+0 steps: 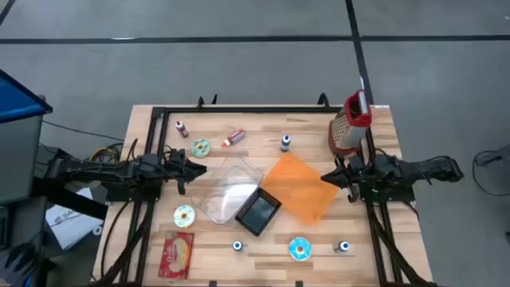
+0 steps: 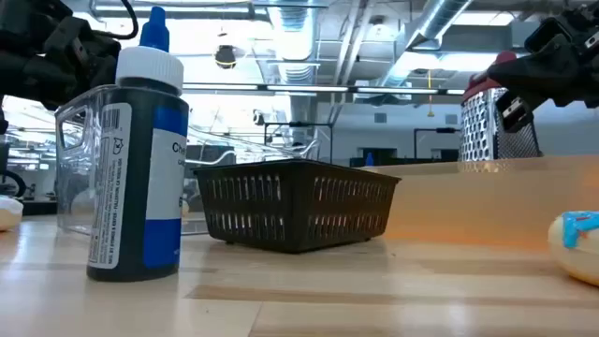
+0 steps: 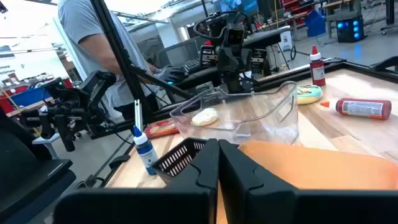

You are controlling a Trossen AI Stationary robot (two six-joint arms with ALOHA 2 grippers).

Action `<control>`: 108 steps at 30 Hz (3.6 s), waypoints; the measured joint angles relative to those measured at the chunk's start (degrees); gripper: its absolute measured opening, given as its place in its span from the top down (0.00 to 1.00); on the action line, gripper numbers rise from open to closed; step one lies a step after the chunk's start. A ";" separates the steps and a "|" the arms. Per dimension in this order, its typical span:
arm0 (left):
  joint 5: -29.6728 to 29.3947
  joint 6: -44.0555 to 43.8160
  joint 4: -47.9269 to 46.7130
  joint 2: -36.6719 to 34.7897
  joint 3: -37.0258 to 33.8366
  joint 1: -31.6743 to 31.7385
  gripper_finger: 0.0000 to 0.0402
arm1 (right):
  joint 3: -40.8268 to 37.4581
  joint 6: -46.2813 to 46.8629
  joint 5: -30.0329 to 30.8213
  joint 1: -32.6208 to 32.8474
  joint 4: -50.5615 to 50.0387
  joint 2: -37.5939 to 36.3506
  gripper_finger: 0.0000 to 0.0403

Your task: Pick & Place Food Item

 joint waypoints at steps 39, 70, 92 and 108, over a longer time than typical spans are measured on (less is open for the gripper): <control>-0.04 0.00 -0.02 0.00 0.01 0.00 0.83 | 0.02 0.00 0.01 -0.02 0.00 0.01 1.00; -19.31 -17.97 15.00 1.25 0.01 0.15 0.83 | 0.01 0.00 0.01 -0.01 0.00 0.00 1.00; -8.47 -44.59 21.72 10.51 0.01 -1.96 0.83 | 0.00 3.18 5.05 -0.15 19.67 0.02 1.00; -24.27 -5.55 59.62 18.36 0.01 -3.13 0.83 | 0.02 11.09 23.93 -0.09 28.68 0.02 1.00</control>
